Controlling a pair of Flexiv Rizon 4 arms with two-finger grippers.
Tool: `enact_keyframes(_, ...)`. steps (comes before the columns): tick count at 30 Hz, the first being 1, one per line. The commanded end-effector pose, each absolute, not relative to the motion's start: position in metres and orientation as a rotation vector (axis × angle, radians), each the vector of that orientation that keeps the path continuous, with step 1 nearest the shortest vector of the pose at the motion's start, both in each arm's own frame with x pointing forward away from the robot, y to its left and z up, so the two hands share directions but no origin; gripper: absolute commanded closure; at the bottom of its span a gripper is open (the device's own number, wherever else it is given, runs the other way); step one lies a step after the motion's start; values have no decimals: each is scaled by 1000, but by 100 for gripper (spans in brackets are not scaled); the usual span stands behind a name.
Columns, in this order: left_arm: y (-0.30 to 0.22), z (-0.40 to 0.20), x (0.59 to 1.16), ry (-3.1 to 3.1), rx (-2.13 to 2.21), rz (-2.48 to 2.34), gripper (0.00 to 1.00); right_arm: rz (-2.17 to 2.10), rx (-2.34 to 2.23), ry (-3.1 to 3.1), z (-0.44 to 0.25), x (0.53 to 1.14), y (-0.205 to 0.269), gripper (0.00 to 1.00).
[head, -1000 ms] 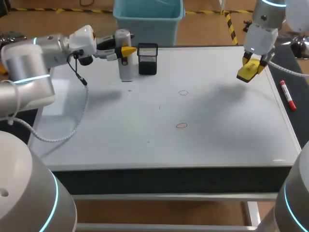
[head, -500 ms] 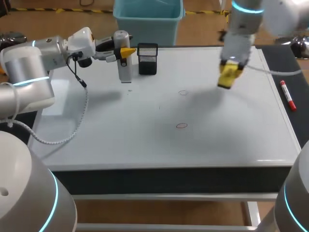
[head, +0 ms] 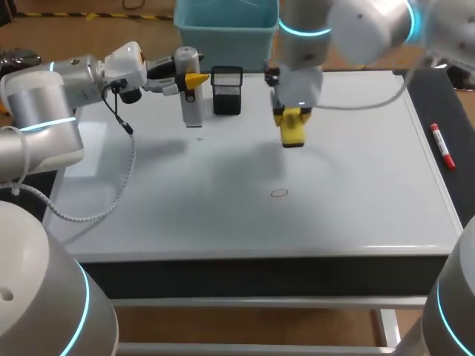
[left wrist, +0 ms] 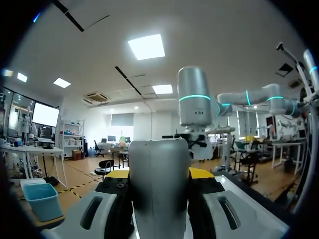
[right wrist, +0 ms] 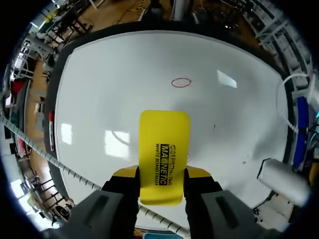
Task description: Pick up the inspection probe, press it on each red-marked spot on the whiteboard one by one, put down the probe, pick up the eraser, and wipe off all the red marks.
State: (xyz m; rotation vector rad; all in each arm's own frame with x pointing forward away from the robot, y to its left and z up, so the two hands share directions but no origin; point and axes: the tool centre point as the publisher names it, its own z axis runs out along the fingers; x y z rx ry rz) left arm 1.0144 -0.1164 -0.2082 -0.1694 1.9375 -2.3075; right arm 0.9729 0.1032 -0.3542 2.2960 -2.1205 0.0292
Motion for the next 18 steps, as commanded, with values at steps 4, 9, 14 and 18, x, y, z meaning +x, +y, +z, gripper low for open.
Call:
enact_keyframes(4,-117,-208,1015,1935,-168,-2308,100,103,2330,-2001,-371,986,123,100)
enact_keyframes(9,-117,-208,1015,1935,-168,-2308,100,81,2330,-2017,-379,991,129,100)
enact_keyframes(14,-117,-208,1015,1935,-168,-2308,100,22,2348,-2047,-387,996,129,100)
enact_keyframes(18,-117,-208,1015,1935,-168,-2308,100,5,2350,-2052,-391,997,127,100)
